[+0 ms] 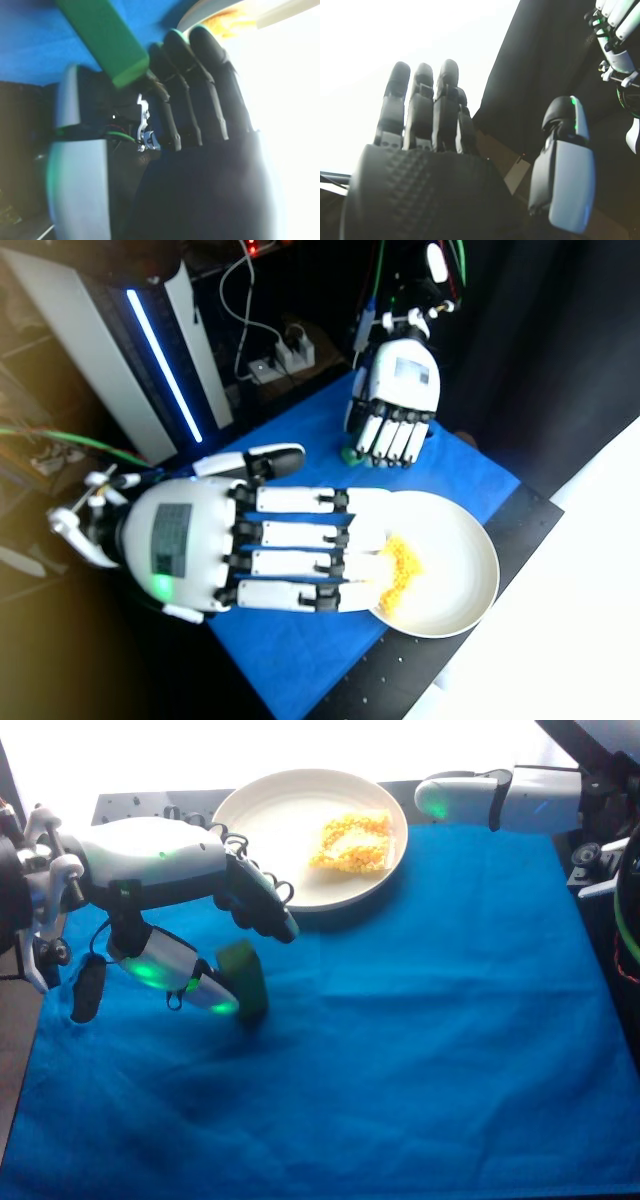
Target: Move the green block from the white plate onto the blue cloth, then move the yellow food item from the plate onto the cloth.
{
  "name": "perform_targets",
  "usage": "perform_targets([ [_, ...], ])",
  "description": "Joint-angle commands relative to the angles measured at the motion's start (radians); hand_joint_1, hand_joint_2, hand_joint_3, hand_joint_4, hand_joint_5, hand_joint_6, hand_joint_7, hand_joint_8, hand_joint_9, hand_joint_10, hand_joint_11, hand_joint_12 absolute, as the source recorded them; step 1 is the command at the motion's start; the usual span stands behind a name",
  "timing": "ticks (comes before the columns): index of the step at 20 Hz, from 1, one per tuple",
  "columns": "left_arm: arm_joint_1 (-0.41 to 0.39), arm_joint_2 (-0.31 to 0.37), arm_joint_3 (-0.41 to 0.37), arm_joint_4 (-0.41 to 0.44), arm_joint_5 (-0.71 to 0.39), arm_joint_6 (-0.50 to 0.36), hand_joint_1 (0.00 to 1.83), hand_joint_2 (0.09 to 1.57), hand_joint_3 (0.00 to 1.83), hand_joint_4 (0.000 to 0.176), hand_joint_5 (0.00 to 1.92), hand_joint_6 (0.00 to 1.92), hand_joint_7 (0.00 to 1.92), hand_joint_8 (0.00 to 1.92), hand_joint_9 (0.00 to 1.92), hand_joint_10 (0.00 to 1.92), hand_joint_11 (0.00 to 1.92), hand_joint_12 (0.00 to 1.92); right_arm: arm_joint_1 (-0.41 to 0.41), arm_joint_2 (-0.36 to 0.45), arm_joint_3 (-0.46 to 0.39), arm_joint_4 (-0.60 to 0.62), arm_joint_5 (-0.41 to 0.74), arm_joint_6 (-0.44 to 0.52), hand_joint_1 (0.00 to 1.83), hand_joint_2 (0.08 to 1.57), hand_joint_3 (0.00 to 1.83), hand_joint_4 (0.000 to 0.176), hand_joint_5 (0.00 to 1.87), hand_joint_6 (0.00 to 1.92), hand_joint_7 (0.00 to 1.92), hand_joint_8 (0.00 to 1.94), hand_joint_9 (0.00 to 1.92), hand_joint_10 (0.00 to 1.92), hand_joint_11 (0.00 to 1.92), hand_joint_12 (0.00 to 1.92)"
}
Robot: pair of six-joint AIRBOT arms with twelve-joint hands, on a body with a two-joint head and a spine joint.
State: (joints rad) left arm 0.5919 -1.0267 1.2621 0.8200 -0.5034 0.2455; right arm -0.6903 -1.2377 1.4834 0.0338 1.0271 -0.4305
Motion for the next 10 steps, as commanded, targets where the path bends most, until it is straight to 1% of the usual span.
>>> perform_targets([
  [1, -0.01, 0.003, 0.003, -0.033, -0.087, -0.01, 0.96, 0.82, 0.0, 0.004, 0.84, 0.01, 0.88, 0.04, 0.73, 0.47, 0.33, 1.39, 0.009, -0.002, 0.003, 0.022, 0.118, 0.005, 0.59, 0.93, 0.0, 0.032, 0.21, 0.0, 0.49, 0.0, 0.32, 0.0, 0.0, 0.64],
  [2, -0.01, 0.004, 0.003, -0.033, -0.092, -0.013, 0.94, 0.79, 0.0, 0.004, 0.82, 0.0, 0.89, 0.03, 0.72, 0.48, 0.31, 1.48, 0.009, -0.002, 0.003, 0.022, 0.118, 0.005, 0.59, 0.93, 0.0, 0.03, 0.2, 0.0, 0.47, 0.0, 0.32, 0.0, 0.0, 0.66],
  [3, -0.01, 0.006, 0.004, -0.033, -0.095, -0.018, 0.94, 0.78, 0.0, 0.009, 0.79, 0.0, 0.88, 0.01, 0.69, 0.53, 0.28, 1.5, 0.009, -0.002, 0.003, 0.022, 0.118, 0.005, 0.57, 0.93, 0.0, 0.038, 0.2, 0.0, 0.45, 0.0, 0.31, 0.0, 0.0, 0.65],
  [4, -0.012, 0.009, 0.003, -0.033, -0.1, -0.022, 0.94, 0.78, 0.0, 0.009, 0.79, 0.0, 0.88, 0.01, 0.69, 0.53, 0.28, 1.5, 0.009, -0.002, 0.003, 0.022, 0.118, 0.005, 0.57, 0.93, 0.0, 0.038, 0.2, 0.0, 0.45, 0.0, 0.31, 0.0, 0.0, 0.65],
  [5, -0.018, 0.015, 0.001, -0.035, -0.107, -0.024, 0.95, 0.8, 0.01, 0.021, 0.74, 0.0, 0.82, 0.0, 0.61, 0.55, 0.22, 1.51, 0.009, -0.002, 0.003, 0.022, 0.118, 0.005, 0.62, 0.94, 0.0, 0.019, 0.18, 0.0, 0.47, 0.01, 0.32, 0.0, 0.0, 0.62],
  [6, -0.022, 0.02, -0.001, -0.037, -0.111, -0.024, 0.93, 0.83, 0.01, 0.014, 0.7, 0.0, 0.78, 0.0, 0.58, 0.54, 0.19, 1.5, 0.009, -0.002, 0.003, 0.022, 0.118, 0.005, 0.62, 0.95, 0.0, 0.01, 0.18, 0.0, 0.48, 0.01, 0.31, 0.0, 0.0, 0.6],
  [7, -0.03, 0.027, -0.002, -0.038, -0.114, -0.024, 0.83, 0.89, 0.01, 0.012, 0.65, 0.0, 0.72, 0.0, 0.55, 0.51, 0.14, 1.48, 0.009, -0.002, 0.003, 0.022, 0.118, 0.005, 0.62, 0.95, 0.0, 0.009, 0.18, 0.0, 0.49, 0.0, 0.34, 0.01, 0.0, 0.67],
  [8, -0.04, 0.034, -0.003, -0.038, -0.115, -0.024, 0.74, 0.89, 0.0, 0.016, 0.65, 0.0, 0.72, 0.0, 0.58, 0.5, 0.18, 1.47, 0.009, -0.002, 0.003, 0.022, 0.118, 0.005, 0.62, 0.95, 0.0, 0.018, 0.18, 0.0, 0.5, 0.0, 0.36, 0.01, 0.0, 0.7],
  [9, -0.049, 0.039, -0.003, -0.038, -0.117, -0.024, 0.69, 0.93, 0.0, 0.021, 0.59, 0.0, 0.65, 0.0, 0.51, 0.54, 0.14, 1.53, 0.01, -0.002, 0.004, 0.022, 0.118, 0.005, 0.61, 0.93, 0.0, 0.024, 0.16, 0.0, 0.5, 0.0, 0.35, 0.0, 0.0, 0.65],
  [10, -0.065, 0.046, -0.003, -0.04, -0.121, -0.024, 0.66, 0.96, 0.0, 0.012, 0.53, 0.0, 0.61, 0.0, 0.45, 0.61, 0.11, 1.59, 0.01, -0.002, 0.004, 0.022, 0.118, 0.005, 0.62, 0.92, 0.0, 0.034, 0.16, 0.01, 0.5, 0.0, 0.35, 0.0, 0.0, 0.64],
])
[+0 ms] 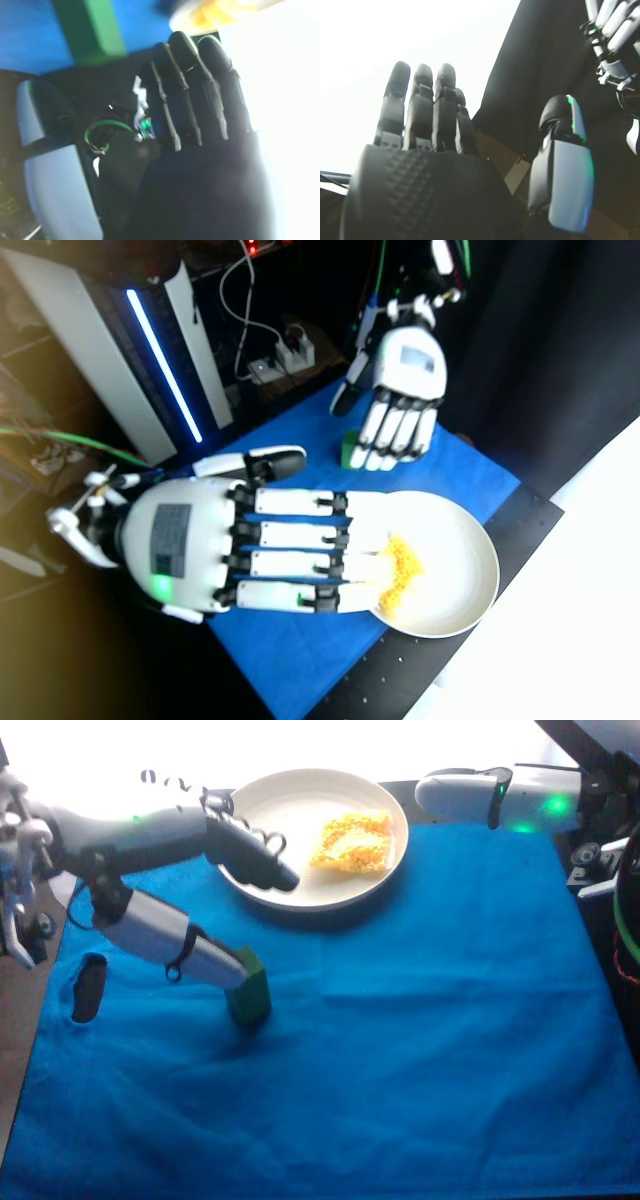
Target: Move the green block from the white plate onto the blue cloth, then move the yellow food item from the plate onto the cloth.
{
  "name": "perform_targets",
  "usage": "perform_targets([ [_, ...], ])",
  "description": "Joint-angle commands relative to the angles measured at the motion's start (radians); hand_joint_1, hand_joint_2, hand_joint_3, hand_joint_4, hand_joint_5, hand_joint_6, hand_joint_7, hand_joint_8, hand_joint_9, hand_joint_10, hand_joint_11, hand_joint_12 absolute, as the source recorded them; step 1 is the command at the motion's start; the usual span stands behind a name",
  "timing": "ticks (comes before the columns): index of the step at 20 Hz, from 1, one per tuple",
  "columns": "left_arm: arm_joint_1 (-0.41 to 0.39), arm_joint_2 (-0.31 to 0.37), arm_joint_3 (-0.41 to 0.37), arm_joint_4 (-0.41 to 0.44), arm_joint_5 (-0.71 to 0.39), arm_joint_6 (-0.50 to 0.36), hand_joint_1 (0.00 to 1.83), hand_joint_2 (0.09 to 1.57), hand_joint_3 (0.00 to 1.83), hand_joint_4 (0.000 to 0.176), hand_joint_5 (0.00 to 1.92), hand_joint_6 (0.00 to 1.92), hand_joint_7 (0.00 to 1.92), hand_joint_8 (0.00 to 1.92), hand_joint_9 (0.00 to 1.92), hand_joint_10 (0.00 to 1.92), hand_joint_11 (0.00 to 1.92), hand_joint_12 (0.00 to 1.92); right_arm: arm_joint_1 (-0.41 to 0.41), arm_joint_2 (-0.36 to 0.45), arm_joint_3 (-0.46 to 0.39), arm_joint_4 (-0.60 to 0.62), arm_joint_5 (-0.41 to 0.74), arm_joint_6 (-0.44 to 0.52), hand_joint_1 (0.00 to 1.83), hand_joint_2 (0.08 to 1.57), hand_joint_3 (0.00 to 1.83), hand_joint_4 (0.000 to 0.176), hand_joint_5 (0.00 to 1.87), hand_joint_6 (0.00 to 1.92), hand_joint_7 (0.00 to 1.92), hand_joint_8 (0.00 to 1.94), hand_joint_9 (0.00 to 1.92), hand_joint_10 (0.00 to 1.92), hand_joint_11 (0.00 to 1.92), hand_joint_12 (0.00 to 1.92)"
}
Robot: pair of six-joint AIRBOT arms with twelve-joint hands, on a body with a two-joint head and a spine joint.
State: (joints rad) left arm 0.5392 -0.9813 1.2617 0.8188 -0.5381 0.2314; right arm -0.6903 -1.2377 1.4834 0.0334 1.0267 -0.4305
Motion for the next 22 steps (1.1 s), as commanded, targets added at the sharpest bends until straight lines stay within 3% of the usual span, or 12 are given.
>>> perform_targets([
  [1, -0.025, 0.008, -0.003, -0.046, -0.096, -0.009, 0.66, 0.96, 0.0, 0.012, 0.53, 0.0, 0.61, 0.0, 0.45, 0.61, 0.11, 1.59, 0.01, -0.002, 0.004, 0.022, 0.118, 0.005, 0.62, 0.92, 0.0, 0.034, 0.16, 0.01, 0.5, 0.0, 0.35, 0.0, 0.0, 0.64],
  [2, -0.035, 0.013, -0.003, -0.063, -0.105, 0.004, 0.49, 0.94, 0.0, 0.033, 0.36, 0.0, 0.47, 0.0, 0.28, 0.67, 0.01, 1.58, 0.01, -0.002, 0.004, 0.022, 0.117, 0.005, 0.59, 0.92, 0.0, 0.031, 0.14, 0.0, 0.45, 0.0, 0.32, 0.0, 0.0, 0.59],
  [3, -0.047, 0.02, -0.005, -0.094, -0.114, 0.034, 0.48, 0.92, 0.0, 0.032, 0.36, 0.0, 0.48, 0.0, 0.34, 0.58, 0.0, 1.52, 0.01, -0.002, 0.004, 0.022, 0.115, 0.005, 0.6, 0.92, 0.0, 0.027, 0.15, 0.0, 0.47, 0.01, 0.33, 0.01, 0.01, 0.59],
  [6, -0.062, 0.047, -0.012, -0.213, -0.152, 0.139, 0.4, 0.92, 0.0, 0.087, 0.36, 0.0, 0.54, 0.0, 0.56, 0.1, 0.27, 0.99, 0.01, -0.002, 0.009, 0.021, 0.109, 0.005, 0.58, 0.93, 0.0, 0.033, 0.13, 0.0, 0.44, 0.0, 0.33, 0.0, 0.02, 0.59],
  [7, -0.065, 0.056, -0.012, -0.248, -0.165, 0.163, 0.33, 0.96, 0.01, 0.052, 0.2, 0.0, 0.37, 0.0, 0.43, 0.03, 0.15, 0.91, 0.01, -0.002, 0.012, 0.019, 0.104, 0.005, 0.58, 0.93, 0.0, 0.038, 0.15, 0.01, 0.44, 0.0, 0.34, 0.01, 0.01, 0.59],
  [8, -0.067, 0.064, -0.012, -0.281, -0.173, 0.189, 0.32, 0.9, 0.01, 0.051, 0.12, 0.0, 0.26, 0.0, 0.31, 0.0, 0.09, 0.73, 0.01, -0.002, 0.019, 0.016, 0.085, 0.005, 0.55, 0.9, 0.0, 0.049, 0.14, 0.0, 0.44, 0.0, 0.34, 0.01, 0.02, 0.6],
  [10, -0.078, 0.072, -0.004, -0.336, -0.163, 0.243, 0.37, 0.83, 0.01, 0.101, 0.11, 0.0, 0.21, 0.0, 0.24, 0.0, 0.11, 0.41, 0.02, -0.009, 0.049, 0.015, 0.047, 0.005, 0.56, 0.93, 0.01, 0.042, 0.13, 0.0, 0.39, 0.0, 0.31, 0.0, 0.04, 0.54],
  [12, -0.114, 0.062, 0.02, -0.356, -0.108, 0.292, 0.36, 0.83, 0.01, 0.09, 0.12, 0.0, 0.23, 0.01, 0.24, 0.0, 0.12, 0.38, 0.049, -0.028, 0.084, -0.005, -0.004, 0.005, 0.58, 0.92, 0.01, 0.04, 0.13, 0.0, 0.33, 0.0, 0.29, 0.0, 0.04, 0.53],
  [14, -0.139, 0.05, 0.037, -0.382, -0.055, 0.347, 0.44, 0.76, 0.0, 0.153, 0.09, 0.0, 0.22, 0.0, 0.18, 0.0, 0.06, 0.34, 0.1, -0.039, 0.109, -0.057, -0.064, 0.005, 0.6, 0.84, 0.0, 0.057, 0.15, 0.01, 0.32, 0.0, 0.28, 0.0, 0.0, 0.6],
  [17, -0.158, 0.033, 0.075, -0.433, -0.001, 0.382, 0.45, 0.78, 0.0, 0.161, 0.07, 0.0, 0.16, 0.0, 0.14, 0.0, 0.03, 0.34, 0.185, -0.074, 0.163, -0.191, -0.174, 0.005, 0.59, 0.89, 0.0, 0.063, 0.23, 0.0, 0.11, 0.0, 0.2, 0.0, 0.0, 0.68],
  [20, -0.174, 0.016, 0.095, -0.438, 0.029, 0.382, 0.49, 0.77, 0.0, 0.15, 0.06, 0.0, 0.14, 0.0, 0.11, 0.0, 0.0, 0.33, 0.189, -0.118, 0.235, -0.244, -0.204, 0.005, 0.61, 0.88, 0.0, 0.026, 0.23, 0.0, 0.08, 0.01, 0.17, 0.01, 0.0, 0.71],
  [22, -0.187, 0.008, 0.098, -0.438, 0.031, 0.386, 0.52, 0.76, 0.0, 0.149, 0.07, 0.01, 0.14, 0.0, 0.11, 0.0, 0.0, 0.29, 0.199, -0.134, 0.252, -0.282, -0.248, 0.005, 0.57, 0.89, 0.0, 0.045, 0.2, 0.0, 0.21, 0.01, 0.25, 0.02, 0.03, 0.63],
])
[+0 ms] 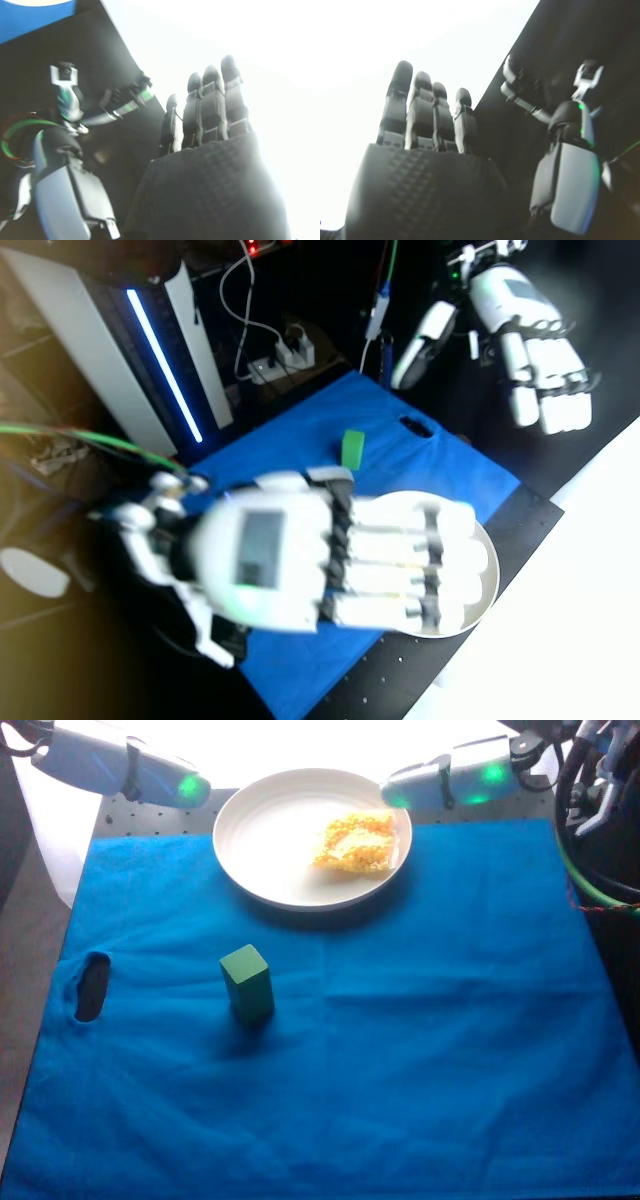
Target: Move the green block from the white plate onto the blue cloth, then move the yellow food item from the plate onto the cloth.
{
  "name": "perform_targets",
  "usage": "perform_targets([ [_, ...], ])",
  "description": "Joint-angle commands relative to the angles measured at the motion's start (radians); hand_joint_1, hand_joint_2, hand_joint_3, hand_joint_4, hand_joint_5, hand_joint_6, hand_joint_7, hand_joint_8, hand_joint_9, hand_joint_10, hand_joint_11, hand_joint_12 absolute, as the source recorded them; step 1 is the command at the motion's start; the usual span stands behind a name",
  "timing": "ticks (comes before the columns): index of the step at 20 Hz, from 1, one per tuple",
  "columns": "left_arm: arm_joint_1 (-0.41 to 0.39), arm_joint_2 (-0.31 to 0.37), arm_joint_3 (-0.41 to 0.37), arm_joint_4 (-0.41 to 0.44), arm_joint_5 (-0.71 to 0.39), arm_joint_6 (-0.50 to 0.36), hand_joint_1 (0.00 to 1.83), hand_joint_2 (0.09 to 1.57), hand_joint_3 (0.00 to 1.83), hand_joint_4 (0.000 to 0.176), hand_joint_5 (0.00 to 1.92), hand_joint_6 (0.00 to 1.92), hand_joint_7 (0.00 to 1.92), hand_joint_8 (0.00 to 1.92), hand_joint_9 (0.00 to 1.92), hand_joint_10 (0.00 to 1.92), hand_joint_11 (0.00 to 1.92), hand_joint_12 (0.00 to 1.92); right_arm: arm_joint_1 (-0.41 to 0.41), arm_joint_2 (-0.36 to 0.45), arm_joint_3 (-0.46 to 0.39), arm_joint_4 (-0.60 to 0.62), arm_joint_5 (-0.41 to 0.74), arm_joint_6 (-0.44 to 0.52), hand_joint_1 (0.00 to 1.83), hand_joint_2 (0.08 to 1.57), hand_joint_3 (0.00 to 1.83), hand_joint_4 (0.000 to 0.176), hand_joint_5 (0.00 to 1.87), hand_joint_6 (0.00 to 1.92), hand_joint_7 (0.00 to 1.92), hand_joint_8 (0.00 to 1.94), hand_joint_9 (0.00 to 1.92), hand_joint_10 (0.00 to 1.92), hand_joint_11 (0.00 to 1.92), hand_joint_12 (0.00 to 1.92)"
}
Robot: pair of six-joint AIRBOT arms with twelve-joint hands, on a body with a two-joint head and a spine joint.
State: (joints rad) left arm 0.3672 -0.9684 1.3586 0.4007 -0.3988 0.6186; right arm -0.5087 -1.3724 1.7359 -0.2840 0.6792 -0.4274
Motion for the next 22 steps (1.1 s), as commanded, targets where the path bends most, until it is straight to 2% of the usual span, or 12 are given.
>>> perform_targets([
  [1, -0.023, -0.008, 0.001, -0.02, -0.108, 0.004, 0.52, 0.76, 0.0, 0.146, 0.09, 0.0, 0.18, 0.01, 0.14, 0.0, 0.0, 0.34, 0.019, -0.008, 0.009, 0.028, 0.085, 0.002, 0.51, 0.9, 0.0, 0.04, 0.21, 0.0, 0.04, 0.0, 0.05, 0.0, 0.05, 0.54],
  [5, -0.049, -0.016, 0.001, -0.016, -0.111, 0.007, 0.5, 0.78, 0.0, 0.146, 0.08, 0.0, 0.18, 0.0, 0.14, 0.0, 0.0, 0.44, 0.024, -0.087, 0.119, -0.066, 0.034, 0.002, 0.62, 0.81, 0.0, 0.052, 0.29, 0.0, 0.19, 0.01, 0.28, 0.02, 0.18, 0.44],
  [6, -0.058, -0.019, 0.002, -0.009, -0.108, 0.007, 0.5, 0.8, 0.01, 0.15, 0.07, 0.0, 0.16, 0.0, 0.13, 0.0, 0.0, 0.39, 0.04, -0.108, 0.146, -0.121, -0.002, 0.002, 0.65, 0.86, 0.0, 0.031, 0.25, 0.0, 0.24, 0.01, 0.34, 0.01, 0.16, 0.57],
  [7, -0.072, -0.023, 0.002, 0.003, -0.105, 0.007, 0.52, 0.82, 0.01, 0.152, 0.07, 0.0, 0.15, 0.0, 0.13, 0.0, 0.0, 0.37, 0.059, -0.12, 0.16, -0.183, -0.039, 0.002, 0.7, 0.89, 0.0, 0.035, 0.27, 0.0, 0.27, 0.0, 0.35, 0.0, 0.06, 0.91],
  [8, -0.082, -0.025, 0.002, 0.013, -0.104, 0.007, 0.53, 0.83, 0.01, 0.15, 0.07, 0.0, 0.15, 0.0, 0.13, 0.0, 0.0, 0.37, 0.061, -0.131, 0.174, -0.209, -0.051, 0.002, 0.7, 0.89, 0.0, 0.065, 0.29, 0.0, 0.2, 0.0, 0.2, 0.0, 0.01, 0.8],
  [10, -0.118, -0.035, -0.001, 0.042, -0.092, 0.007, 0.54, 0.84, 0.01, 0.15, 0.07, 0.0, 0.16, 0.0, 0.14, 0.0, 0.0, 0.35, 0.063, -0.147, 0.206, -0.288, -0.063, 0.002, 0.74, 0.93, 0.0, 0.035, 0.28, 0.0, 0.17, 0.0, 0.24, 0.01, 0.02, 0.84],
  [11, -0.126, -0.037, -0.002, 0.05, -0.09, 0.007, 0.51, 0.85, 0.01, 0.14, 0.06, 0.0, 0.16, 0.0, 0.14, 0.0, 0.0, 0.37, 0.064, -0.153, 0.217, -0.314, -0.069, 0.002, 0.75, 0.9, 0.0, 0.046, 0.3, 0.0, 0.17, 0.0, 0.22, 0.0, 0.0, 0.87],
  [14, -0.131, -0.044, -0.002, 0.058, -0.091, 0.007, 0.49, 0.86, 0.0, 0.132, 0.06, 0.0, 0.17, 0.0, 0.14, 0.0, 0.0, 0.41, 0.067, -0.171, 0.237, -0.402, -0.095, 0.002, 0.8, 0.93, 0.0, 0.004, 0.3, 0.0, 0.15, 0.0, 0.19, 0.01, 0.0, 0.73],
  [17, -0.131, -0.044, -0.005, 0.058, -0.092, 0.007, 0.54, 0.88, 0.0, 0.122, 0.07, 0.0, 0.18, 0.0, 0.13, 0.0, 0.0, 0.41, 0.067, -0.196, 0.256, -0.44, -0.096, 0.002, 0.65, 0.91, 0.0, 0.06, 0.25, 0.0, 0.1, 0.0, 0.04, 0.02, 0.0, 0.3],
  [18, -0.131, -0.044, -0.006, 0.058, -0.093, 0.007, 0.54, 0.87, 0.0, 0.116, 0.07, 0.0, 0.19, 0.01, 0.15, 0.0, 0.0, 0.45, 0.067, -0.201, 0.259, -0.439, -0.096, 0.002, 0.65, 0.92, 0.0, 0.041, 0.22, 0.0, 0.08, 0.0, 0.04, 0.01, 0.0, 0.3],
  [19, -0.131, -0.045, -0.006, 0.057, -0.096, 0.007, 0.53, 0.86, 0.0, 0.102, 0.06, 0.0, 0.2, 0.0, 0.16, 0.01, 0.0, 0.5, 0.067, -0.206, 0.262, -0.433, -0.095, 0.002, 0.63, 0.92, 0.0, 0.064, 0.21, 0.0, 0.07, 0.0, 0.05, 0.01, 0.0, 0.38],
  [22, -0.131, -0.045, -0.006, 0.057, -0.099, 0.007, 0.54, 0.86, 0.0, 0.124, 0.07, 0.0, 0.2, 0.0, 0.15, 0.0, 0.0, 0.46, 0.069, -0.215, 0.275, -0.372, -0.09, 0.002, 0.69, 0.93, 0.0, 0.05, 0.25, 0.0, 0.22, 0.01, 0.26, 0.02, 0.11, 0.64],
])
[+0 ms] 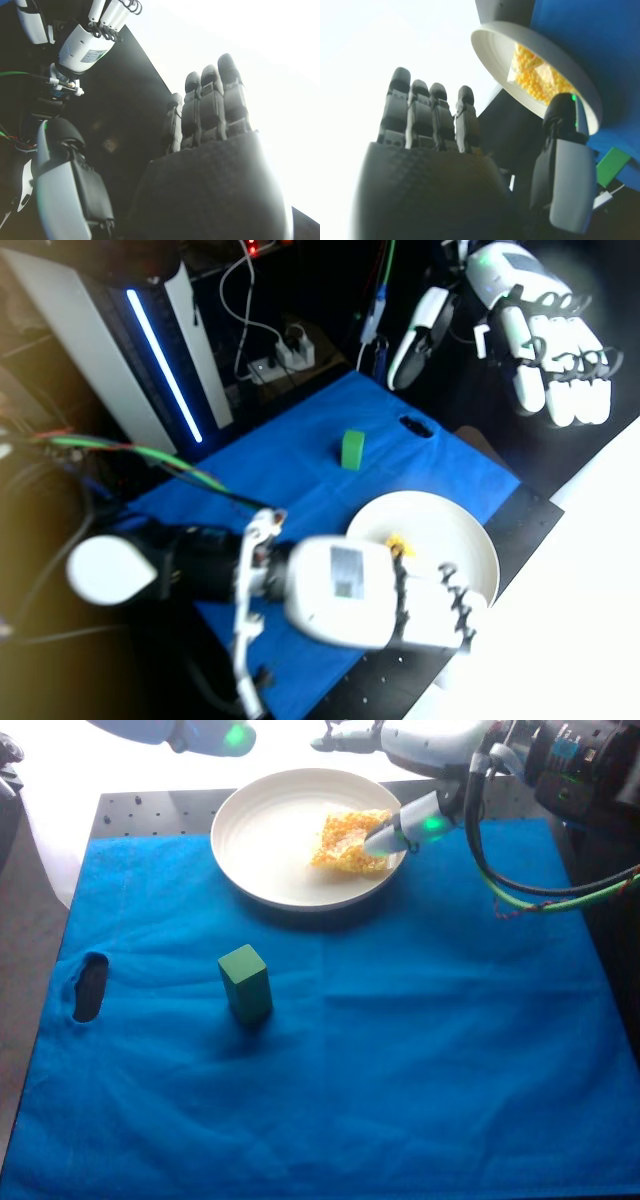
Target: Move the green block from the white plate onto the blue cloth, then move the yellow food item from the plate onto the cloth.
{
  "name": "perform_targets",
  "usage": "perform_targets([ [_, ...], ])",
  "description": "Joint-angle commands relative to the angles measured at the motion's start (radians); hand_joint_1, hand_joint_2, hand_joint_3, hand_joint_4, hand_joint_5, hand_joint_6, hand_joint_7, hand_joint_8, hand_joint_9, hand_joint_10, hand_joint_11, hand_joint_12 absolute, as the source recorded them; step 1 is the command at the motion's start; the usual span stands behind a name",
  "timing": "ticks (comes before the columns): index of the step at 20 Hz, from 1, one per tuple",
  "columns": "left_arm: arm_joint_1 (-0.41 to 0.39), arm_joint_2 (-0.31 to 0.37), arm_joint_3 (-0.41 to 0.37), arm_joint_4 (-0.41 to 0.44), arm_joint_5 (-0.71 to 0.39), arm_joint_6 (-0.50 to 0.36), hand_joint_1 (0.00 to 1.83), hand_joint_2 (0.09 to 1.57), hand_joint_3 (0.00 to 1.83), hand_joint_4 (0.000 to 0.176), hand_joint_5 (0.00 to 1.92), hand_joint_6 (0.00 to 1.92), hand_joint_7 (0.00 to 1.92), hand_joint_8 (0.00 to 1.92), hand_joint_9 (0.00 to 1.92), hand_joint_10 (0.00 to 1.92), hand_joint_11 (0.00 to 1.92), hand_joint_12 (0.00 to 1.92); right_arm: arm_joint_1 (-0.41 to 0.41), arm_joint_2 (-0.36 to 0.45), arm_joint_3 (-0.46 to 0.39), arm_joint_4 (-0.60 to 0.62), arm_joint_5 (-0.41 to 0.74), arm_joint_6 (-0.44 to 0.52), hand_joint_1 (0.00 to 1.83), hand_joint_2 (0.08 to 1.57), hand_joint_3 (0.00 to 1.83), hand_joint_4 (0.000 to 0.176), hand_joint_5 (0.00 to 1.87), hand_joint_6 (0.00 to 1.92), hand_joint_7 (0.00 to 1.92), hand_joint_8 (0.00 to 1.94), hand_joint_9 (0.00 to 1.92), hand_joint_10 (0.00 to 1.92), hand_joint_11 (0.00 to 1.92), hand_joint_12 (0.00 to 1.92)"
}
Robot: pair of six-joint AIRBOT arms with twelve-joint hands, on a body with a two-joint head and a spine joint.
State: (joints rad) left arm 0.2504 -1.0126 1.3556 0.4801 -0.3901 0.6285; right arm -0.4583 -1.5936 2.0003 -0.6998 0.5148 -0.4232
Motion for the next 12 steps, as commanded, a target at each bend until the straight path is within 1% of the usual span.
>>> perform_targets([
  [1, -0.015, 0.0, -0.003, -0.023, -0.109, -0.003, 0.53, 0.87, 0.0, 0.123, 0.07, 0.0, 0.21, 0.0, 0.16, 0.0, 0.0, 0.46, 0.019, 0.007, 0.012, 0.067, 0.077, -0.003, 0.73, 0.96, 0.0, 0.035, 0.26, 0.0, 0.27, 0.0, 0.31, 0.01, 0.12, 0.68],
  [2, -0.015, 0.0, -0.003, -0.025, -0.111, -0.003, 0.52, 0.87, 0.01, 0.12, 0.06, 0.0, 0.2, 0.0, 0.15, 0.0, 0.0, 0.46, 0.019, 0.007, 0.012, 0.089, 0.077, -0.003, 0.74, 0.95, 0.0, 0.02, 0.26, 0.0, 0.36, 0.0, 0.39, 0.02, 0.09, 0.83],
  [3, -0.015, 0.0, -0.003, -0.025, -0.112, -0.003, 0.52, 0.87, 0.0, 0.118, 0.06, 0.0, 0.2, 0.0, 0.15, 0.0, 0.0, 0.46, 0.019, 0.007, 0.012, 0.102, 0.077, -0.003, 0.75, 0.96, 0.0, 0.026, 0.24, 0.0, 0.32, 0.0, 0.34, 0.0, 0.04, 0.73],
  [4, -0.015, 0.0, -0.004, -0.026, -0.113, -0.003, 0.51, 0.88, 0.01, 0.117, 0.07, 0.0, 0.21, 0.0, 0.16, 0.0, 0.0, 0.46, 0.019, 0.005, 0.014, 0.111, 0.077, -0.003, 0.74, 0.95, 0.0, 0.021, 0.22, 0.0, 0.32, 0.0, 0.33, 0.0, 0.05, 0.71],
  [5, -0.015, 0.0, -0.005, -0.026, -0.116, -0.004, 0.51, 0.88, 0.0, 0.124, 0.08, 0.0, 0.22, 0.0, 0.16, 0.0, 0.0, 0.44, 0.019, -0.002, 0.02, 0.117, 0.077, -0.003, 0.73, 0.94, 0.0, 0.006, 0.22, 0.0, 0.34, 0.01, 0.35, 0.01, 0.06, 0.71],
  [6, -0.015, 0.0, -0.006, -0.026, -0.118, -0.004, 0.52, 0.88, 0.0, 0.13, 0.08, 0.0, 0.23, 0.0, 0.16, 0.0, 0.0, 0.44, 0.019, -0.015, 0.029, 0.123, 0.077, -0.003, 0.74, 0.93, 0.0, 0.012, 0.23, 0.01, 0.36, 0.02, 0.37, 0.02, 0.08, 0.72],
  [7, -0.015, 0.0, -0.006, -0.026, -0.118, -0.004, 0.51, 0.88, 0.0, 0.135, 0.08, 0.0, 0.23, 0.0, 0.16, 0.0, 0.0, 0.41, 0.019, -0.015, 0.029, 0.124, 0.077, -0.003, 0.74, 0.92, 0.0, 0.015, 0.23, 0.0, 0.36, 0.0, 0.38, 0.01, 0.04, 0.79],
  [8, -0.016, 0.0, -0.007, -0.026, -0.119, -0.004, 0.5, 0.89, 0.0, 0.131, 0.07, 0.0, 0.22, 0.0, 0.16, 0.0, 0.0, 0.44, 0.019, -0.024, 0.032, 0.137, 0.077, -0.003, 0.76, 0.9, 0.0, 0.01, 0.23, 0.0, 0.34, 0.0, 0.37, 0.0, 0.03, 0.81],
  [9, -0.017, 0.0, -0.008, -0.026, -0.119, -0.004, 0.51, 0.9, 0.0, 0.125, 0.07, 0.0, 0.22, 0.0, 0.15, 0.0, 0.0, 0.44, 0.019, -0.027, 0.032, 0.147, 0.078, -0.003, 0.7, 0.9, 0.0, 0.003, 0.2, 0.0, 0.31, 0.0, 0.37, 0.0, 0.05, 0.82],
  [10, -0.017, 0.0, -0.008, -0.027, -0.119, -0.004, 0.5, 0.9, 0.0, 0.125, 0.07, 0.0, 0.22, 0.0, 0.15, 0.0, 0.0, 0.45, 0.019, -0.033, 0.032, 0.163, 0.083, -0.003, 0.68, 0.9, 0.0, 0.0, 0.18, 0.0, 0.3, 0.0, 0.37, 0.0, 0.03, 0.86],
  [11, -0.017, 0.0, -0.008, -0.028, -0.119, -0.004, 0.48, 0.89, 0.0, 0.131, 0.07, 0.0, 0.23, 0.0, 0.16, 0.0, 0.0, 0.45, 0.019, -0.037, 0.032, 0.174, 0.089, -0.003, 0.67, 0.91, 0.0, 0.0, 0.16, 0.0, 0.28, 0.0, 0.33, 0.0, 0.01, 0.83],
  [12, -0.017, -0.001, -0.008, -0.03, -0.119, -0.004, 0.48, 0.89, 0.0, 0.129, 0.07, 0.0, 0.24, 0.01, 0.16, 0.01, 0.0, 0.45, 0.019, -0.04, 0.031, 0.187, 0.097, -0.003, 0.69, 0.9, 0.0, 0.006, 0.17, 0.01, 0.28, 0.0, 0.35, 0.01, 0.02, 0.83],
])
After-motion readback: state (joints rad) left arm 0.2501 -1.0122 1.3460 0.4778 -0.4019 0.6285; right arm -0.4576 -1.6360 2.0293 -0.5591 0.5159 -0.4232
